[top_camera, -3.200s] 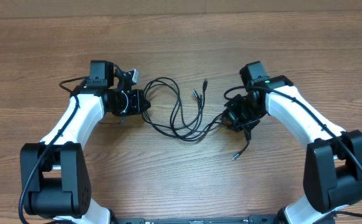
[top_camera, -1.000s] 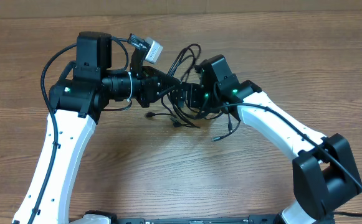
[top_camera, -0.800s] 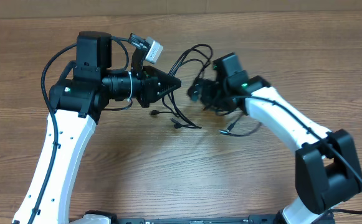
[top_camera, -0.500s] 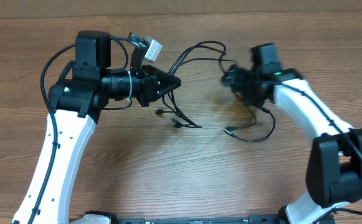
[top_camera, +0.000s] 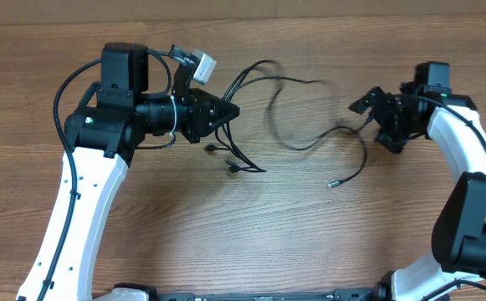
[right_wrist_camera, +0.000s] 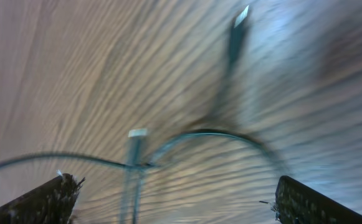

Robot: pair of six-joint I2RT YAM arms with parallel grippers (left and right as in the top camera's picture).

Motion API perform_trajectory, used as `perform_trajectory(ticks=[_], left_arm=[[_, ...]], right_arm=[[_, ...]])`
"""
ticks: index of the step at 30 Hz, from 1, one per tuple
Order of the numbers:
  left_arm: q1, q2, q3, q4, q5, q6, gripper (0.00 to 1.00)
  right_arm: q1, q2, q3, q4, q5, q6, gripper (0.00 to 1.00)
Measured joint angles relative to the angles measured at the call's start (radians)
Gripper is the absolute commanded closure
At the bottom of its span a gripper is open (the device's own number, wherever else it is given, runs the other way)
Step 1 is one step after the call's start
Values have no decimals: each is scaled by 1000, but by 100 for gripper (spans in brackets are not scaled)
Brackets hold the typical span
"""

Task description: Untangle cables

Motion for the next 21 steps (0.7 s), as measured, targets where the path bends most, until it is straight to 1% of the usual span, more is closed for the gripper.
perform_trajectory(ticks=[6,10,11,13,14,16,17,20,21], left_arm=[[0,0,0,-9,-61,0,96],[0,3,0,-10,-74,0,96],[0,6,0,-10,-75,0,96],[0,14,0,-10,-75,0,96],[0,19,0,-10,-77,-2,96],[0,28,0,-6,-89,-13,96],[0,30,0,-4,-92,-16,96],[2,34,0,26,-99,-49,96],[4,34,0,35,-98,-59,96]], right_arm=[[-49,0,0,-76,39,-45,0],[-51,0,0,-136,-4,-55,0],[-46,0,0,-156,-19,-57,1],[-29,0,0,-206,-44,-64,14],[-16,0,0,-225,-52,-66,26],[36,0,0,-270,-69,-62,53],[47,0,0,-276,-71,-65,58],[129,0,0,-298,-87,-67,81],[152,0,0,-295,-92,-73,86]])
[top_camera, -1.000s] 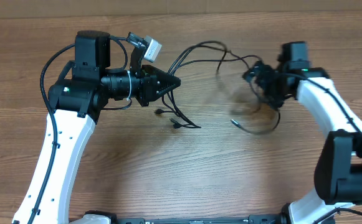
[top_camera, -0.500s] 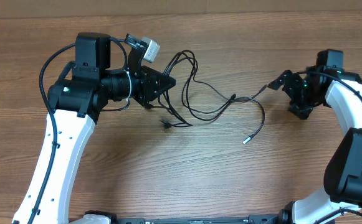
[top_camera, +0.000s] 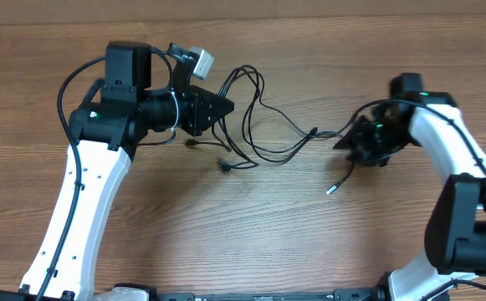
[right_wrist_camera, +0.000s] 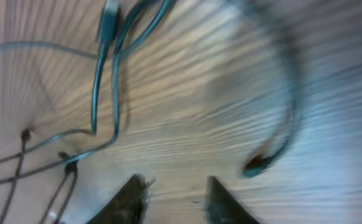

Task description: Untangle cables

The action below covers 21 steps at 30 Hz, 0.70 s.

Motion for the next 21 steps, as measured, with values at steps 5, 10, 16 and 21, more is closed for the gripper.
perform_trajectory(ticks=[5,10,16,21], left_arm=[[3,0,0,22,37,-33,96],[23,0,0,41,72,-95,96],[77,0,0,80,214,-151,96],[100,0,0,80,375,-167,96]], right_arm=[[146,0,0,19,-18,38,89],[282,0,0,71,-24,110,89],[438,0,0,163,52,253,86],[514,0,0,255,105,351,86]])
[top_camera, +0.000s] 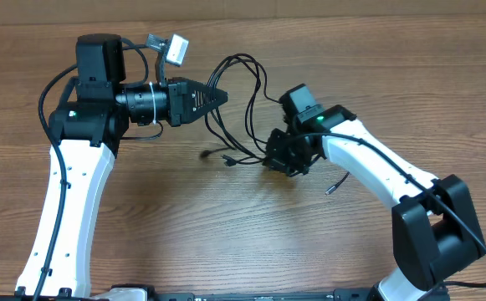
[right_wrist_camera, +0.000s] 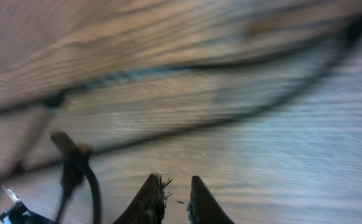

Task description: Untangle cables

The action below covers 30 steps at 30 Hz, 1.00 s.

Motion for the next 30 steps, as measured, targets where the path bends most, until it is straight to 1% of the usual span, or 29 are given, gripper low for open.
perform_trajectory(ticks=[5,8,13,16,17,20,23,25,27,29,30], left_arm=[[0,0,0,0,102,-6,96],[0,0,0,-1,136,-6,96],[0,0,0,-20,153,-1,96],[-5,0,0,-75,118,23,96],[-9,0,0,-93,97,32,96],[-42,0,0,-137,-1,69,96],[-83,0,0,-146,-146,92,96],[-105,0,0,-148,-257,101,96],[-116,0,0,-141,-377,105,96],[-117,0,0,-111,-493,106,96],[-117,0,0,-83,-555,109,96]], right_arm=[[26,0,0,58,63,61,86],[26,0,0,91,119,82,85],[23,0,0,168,237,98,83],[6,0,0,222,308,105,82],[-5,0,0,241,332,106,81],[-45,0,0,293,388,110,72],[-93,0,0,296,421,107,70],[-129,0,0,255,428,107,66],[-161,0,0,180,422,108,65],[-189,0,0,100,414,108,59],[-203,0,0,60,412,109,59]])
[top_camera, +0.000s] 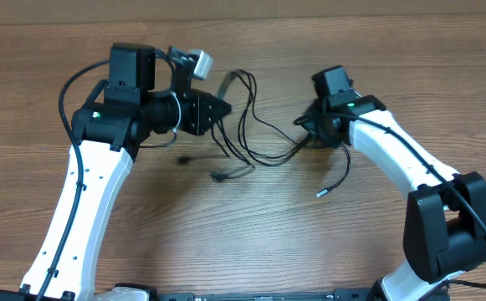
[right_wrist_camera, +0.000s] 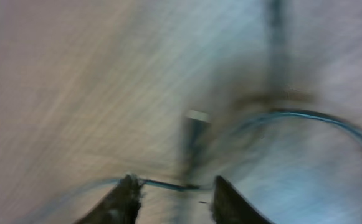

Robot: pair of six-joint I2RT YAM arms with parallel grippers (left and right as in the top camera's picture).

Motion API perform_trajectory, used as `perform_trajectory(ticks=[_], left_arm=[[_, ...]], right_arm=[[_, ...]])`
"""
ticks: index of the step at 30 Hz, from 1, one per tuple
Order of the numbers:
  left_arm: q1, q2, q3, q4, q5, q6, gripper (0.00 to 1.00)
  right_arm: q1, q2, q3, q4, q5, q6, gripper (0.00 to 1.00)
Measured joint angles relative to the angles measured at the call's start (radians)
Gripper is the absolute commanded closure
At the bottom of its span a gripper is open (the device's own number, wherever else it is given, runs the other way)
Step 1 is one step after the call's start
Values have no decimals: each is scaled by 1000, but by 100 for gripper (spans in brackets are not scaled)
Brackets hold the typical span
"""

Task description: Untangle cables

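Observation:
A tangle of thin black cables (top_camera: 249,127) lies mid-table between the two arms. My left gripper (top_camera: 224,108) points right, its fingers closed to a point on the bundle's left side, and loops rise from there. My right gripper (top_camera: 312,130) sits at the tangle's right edge. In the blurred right wrist view its fingers (right_wrist_camera: 126,198) stand a little apart, a thin cable (right_wrist_camera: 165,184) crosses the gap between them, and a plug (right_wrist_camera: 196,121) lies just ahead. One strand trails down to a loose plug end (top_camera: 319,193). Two more plug ends (top_camera: 217,176) lie below the left gripper.
The wooden table (top_camera: 251,242) carries only the cables. A white tag (top_camera: 201,61) sticks up on the left arm's wrist. The table's far edge (top_camera: 309,15) meets a plain wall.
The right gripper has moved up and right, from the tangle's lower middle to its right edge, and its fingers stand wider apart. The left arm has shifted right. The plug ends lie lower.
The right gripper stood wide open at the far right, apart from the tangle. Then it was lower and half closed near the cable's right end. Then it was nearly shut at the tangle's middle. Now it is at the right edge, fingers parted. The left gripper held the bundle throughout.

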Motion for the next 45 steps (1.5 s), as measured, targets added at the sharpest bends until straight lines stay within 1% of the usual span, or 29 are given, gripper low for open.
perform_trajectory(ticks=[2,4,8,10,11,13,15,16,19,23,26,29,34,42,45], left_arm=[[0,2,0,77,-105,0,96],[0,8,-1,198,-181,3,96],[-2,48,0,566,-275,11,96],[-3,72,1,703,-298,10,96],[-5,86,2,752,-308,0,96],[-12,110,5,766,-319,-24,96],[-31,142,9,716,-325,-42,96],[-49,168,12,667,-330,-47,96],[-109,263,14,550,-335,-34,96],[-193,397,13,413,-350,-2,96],[-244,447,9,316,-393,17,96],[-276,452,8,239,-443,23,96],[-278,450,10,87,-478,34,96],[-306,450,10,-137,-508,173,96],[-326,450,10,-204,-528,204,96]], right_arm=[[-17,0,0,-71,-3,-5,59],[-27,0,0,-126,-3,-5,59],[-31,0,0,-169,-8,-5,59],[-32,0,0,-180,-10,-5,60],[-32,0,0,-185,-11,-6,59],[-32,0,0,-196,-11,-6,60],[-32,0,0,-210,-11,-9,68],[-32,0,0,-218,-11,-5,71],[-32,0,0,-229,-11,-10,73],[-39,0,0,-229,-16,-9,72],[-52,0,0,-232,-27,-13,71],[-61,0,0,-233,-31,-21,71],[-72,0,0,-232,-36,-29,67],[-128,0,0,-246,-37,-31,66],[-151,0,0,-261,-38,-35,66]])
